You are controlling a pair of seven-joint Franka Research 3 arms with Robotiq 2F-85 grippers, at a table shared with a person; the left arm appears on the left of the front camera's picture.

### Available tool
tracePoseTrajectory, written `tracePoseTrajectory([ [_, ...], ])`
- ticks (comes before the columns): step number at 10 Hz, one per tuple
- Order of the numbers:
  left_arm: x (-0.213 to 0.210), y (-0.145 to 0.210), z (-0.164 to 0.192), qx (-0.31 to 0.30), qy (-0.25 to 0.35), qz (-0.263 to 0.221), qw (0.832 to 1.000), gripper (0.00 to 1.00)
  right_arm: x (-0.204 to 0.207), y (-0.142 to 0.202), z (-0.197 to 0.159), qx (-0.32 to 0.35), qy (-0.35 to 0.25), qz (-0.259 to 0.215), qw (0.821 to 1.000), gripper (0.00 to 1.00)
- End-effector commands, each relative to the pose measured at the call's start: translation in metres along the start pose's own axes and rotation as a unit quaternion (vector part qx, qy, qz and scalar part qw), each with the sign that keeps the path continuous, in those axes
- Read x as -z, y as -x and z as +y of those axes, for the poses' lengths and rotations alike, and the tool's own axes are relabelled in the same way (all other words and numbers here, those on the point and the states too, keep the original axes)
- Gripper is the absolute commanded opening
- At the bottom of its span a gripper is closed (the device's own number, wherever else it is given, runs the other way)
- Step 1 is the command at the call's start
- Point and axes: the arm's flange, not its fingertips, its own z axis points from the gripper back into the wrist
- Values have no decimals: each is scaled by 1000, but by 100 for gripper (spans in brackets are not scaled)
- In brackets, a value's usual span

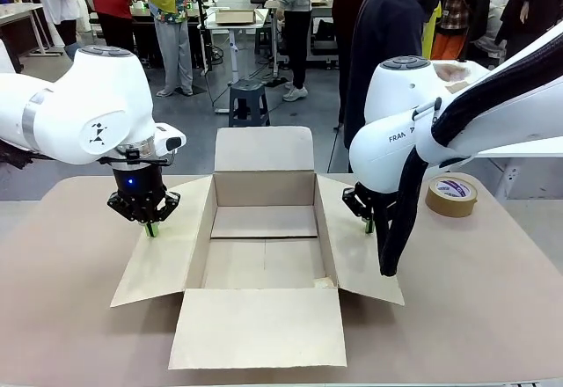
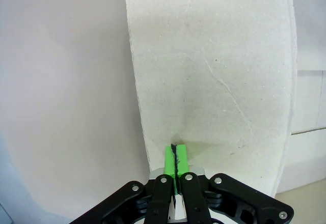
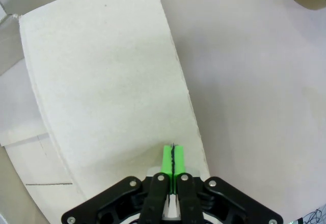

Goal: Wrap the clocks to prevent damage.
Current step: Open the side flaps of the Package Box, then once the human has placed the objects inside and stepped back, release both hands from the side flaps of the Package Box.

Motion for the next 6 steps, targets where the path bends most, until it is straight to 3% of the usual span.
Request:
tracePoseTrajectory([
  [1, 0, 0, 1, 2, -8, -1, 1000, 0, 1, 0, 0, 4, 11, -5, 1000, 1],
  [6, 0, 0, 1, 2, -8, -1, 1000, 0, 1, 0, 0, 4, 11, -5, 1000, 1],
])
